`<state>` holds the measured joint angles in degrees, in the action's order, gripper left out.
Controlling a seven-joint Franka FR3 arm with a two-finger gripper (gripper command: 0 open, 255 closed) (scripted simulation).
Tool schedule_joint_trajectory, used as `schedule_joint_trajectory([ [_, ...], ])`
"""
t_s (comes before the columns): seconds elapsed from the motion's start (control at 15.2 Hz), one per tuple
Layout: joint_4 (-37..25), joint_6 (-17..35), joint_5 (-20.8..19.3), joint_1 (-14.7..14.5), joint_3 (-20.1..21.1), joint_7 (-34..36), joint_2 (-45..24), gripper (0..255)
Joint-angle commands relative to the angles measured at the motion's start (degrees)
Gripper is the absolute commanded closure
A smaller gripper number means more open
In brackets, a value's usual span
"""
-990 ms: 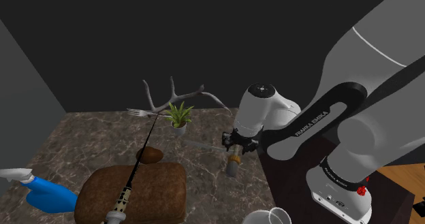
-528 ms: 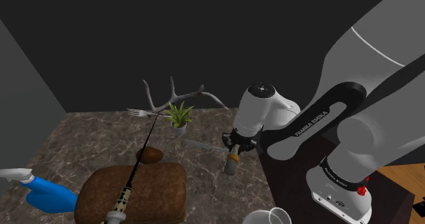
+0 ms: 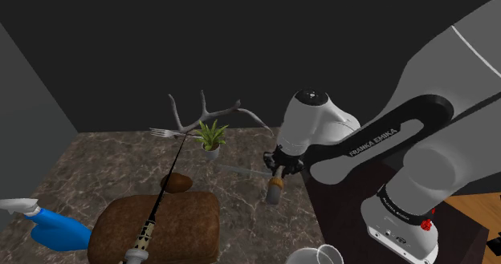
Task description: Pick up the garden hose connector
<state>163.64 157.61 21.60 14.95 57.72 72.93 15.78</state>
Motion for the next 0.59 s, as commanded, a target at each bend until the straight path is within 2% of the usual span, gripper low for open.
schedule_joint_trajectory([
  [0.0, -0.26, -2.54, 2.02, -2.37, -2.13, -1.52, 2.31, 255],
  [0.26, -0.90, -7.85, 4.43, -5.82, -5.69, -3.57, 7.07, 255],
  [0.53, -1.74, -12.92, 5.43, -8.01, -8.53, -4.74, 11.32, 255],
])
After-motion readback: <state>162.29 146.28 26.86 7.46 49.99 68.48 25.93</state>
